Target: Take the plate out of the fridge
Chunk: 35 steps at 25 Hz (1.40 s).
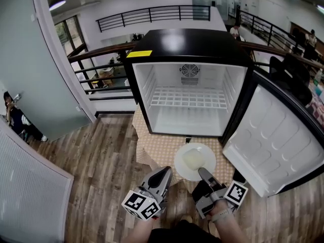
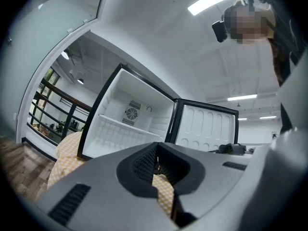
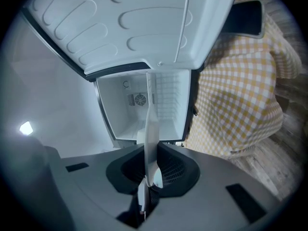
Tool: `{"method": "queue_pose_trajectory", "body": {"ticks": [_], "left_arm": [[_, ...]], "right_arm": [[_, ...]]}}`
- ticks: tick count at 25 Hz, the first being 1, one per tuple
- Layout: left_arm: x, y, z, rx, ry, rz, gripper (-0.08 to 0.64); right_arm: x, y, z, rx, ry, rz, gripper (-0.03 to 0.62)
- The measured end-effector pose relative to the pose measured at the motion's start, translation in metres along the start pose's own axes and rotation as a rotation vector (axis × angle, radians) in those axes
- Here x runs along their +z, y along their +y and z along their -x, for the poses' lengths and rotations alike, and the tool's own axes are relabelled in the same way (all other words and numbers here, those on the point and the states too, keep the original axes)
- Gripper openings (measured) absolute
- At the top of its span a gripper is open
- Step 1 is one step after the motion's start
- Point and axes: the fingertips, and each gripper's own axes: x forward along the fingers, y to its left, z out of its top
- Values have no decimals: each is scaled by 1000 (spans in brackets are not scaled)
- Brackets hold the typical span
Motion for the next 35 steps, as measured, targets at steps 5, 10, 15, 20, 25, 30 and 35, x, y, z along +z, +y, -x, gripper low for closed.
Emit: {"method": "queue_pose_trajectory", "body": {"ticks": [5, 10, 15, 20, 25, 30, 35], "left_arm": [[-3, -3, 18, -11, 18, 7, 9], [-2, -10, 36, -35, 23, 12, 9], [-1, -15, 60, -42, 26, 16, 9], [-4, -17, 89, -43, 31, 27, 9], [-6, -23, 110, -48, 38, 33, 9], [-4, -26, 129, -49, 31, 28, 9], [-1, -28, 144, -49, 25, 31, 9]], "right_arm": [[-18, -1, 12, -1, -6, 0, 54], [-37, -1, 24, -1, -20, -3, 54], [-52, 0, 41, -6, -50, 1, 54], [-72, 0, 56, -4, -70, 2, 54], [-90, -1, 70, -10, -79, -2, 54], [-106, -1, 80, -12, -84, -3, 54], [-119, 0, 86, -12, -81, 8, 54]]}}
